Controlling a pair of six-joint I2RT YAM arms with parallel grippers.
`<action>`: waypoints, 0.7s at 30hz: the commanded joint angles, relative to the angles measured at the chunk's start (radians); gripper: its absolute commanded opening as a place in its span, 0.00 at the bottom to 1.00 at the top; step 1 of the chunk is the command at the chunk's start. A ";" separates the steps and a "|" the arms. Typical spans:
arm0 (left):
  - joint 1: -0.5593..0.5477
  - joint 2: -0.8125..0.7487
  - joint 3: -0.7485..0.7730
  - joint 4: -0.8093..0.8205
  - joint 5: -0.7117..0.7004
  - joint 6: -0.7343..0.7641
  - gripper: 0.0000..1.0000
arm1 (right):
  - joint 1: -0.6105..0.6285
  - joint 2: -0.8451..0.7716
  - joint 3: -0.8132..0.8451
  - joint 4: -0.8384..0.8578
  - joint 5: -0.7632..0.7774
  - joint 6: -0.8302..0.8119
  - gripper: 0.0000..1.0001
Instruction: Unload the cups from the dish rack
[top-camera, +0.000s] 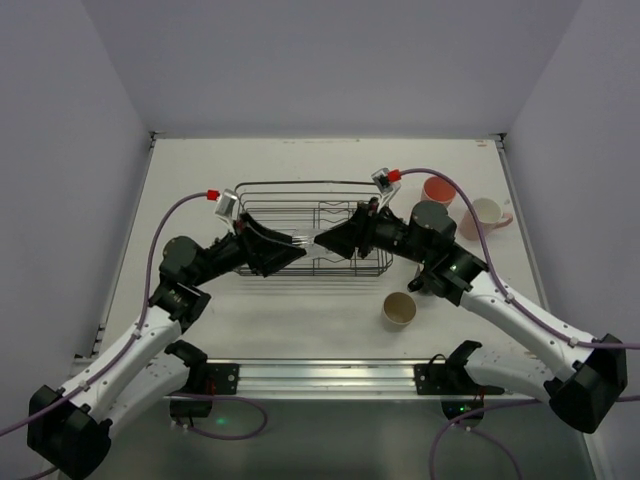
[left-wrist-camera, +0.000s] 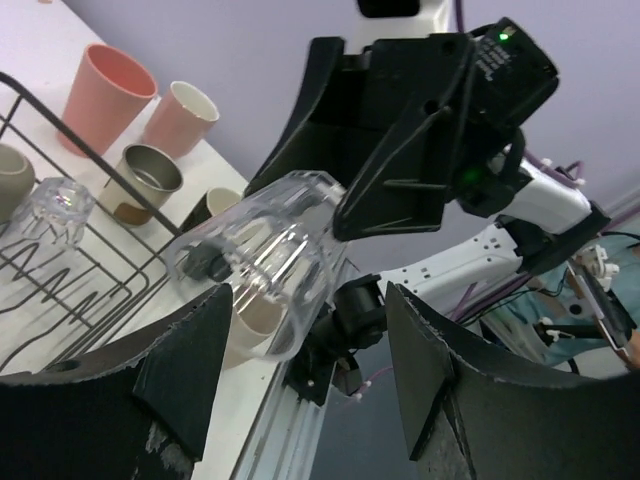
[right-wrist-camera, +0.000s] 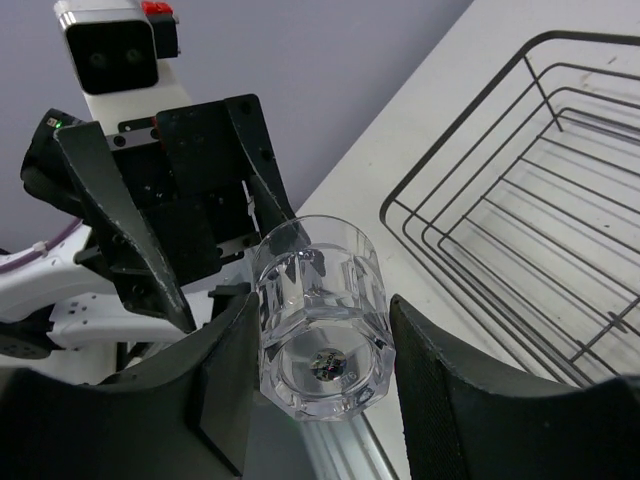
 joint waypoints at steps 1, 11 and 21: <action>-0.005 0.020 -0.014 0.127 0.064 -0.059 0.65 | 0.011 0.040 -0.011 0.140 -0.062 0.054 0.27; -0.005 0.016 0.064 -0.027 -0.074 0.099 0.02 | 0.023 0.095 -0.077 0.289 -0.064 0.131 0.32; 0.043 0.236 0.572 -0.898 -0.859 0.531 0.00 | 0.020 -0.070 -0.155 0.077 0.095 0.002 0.91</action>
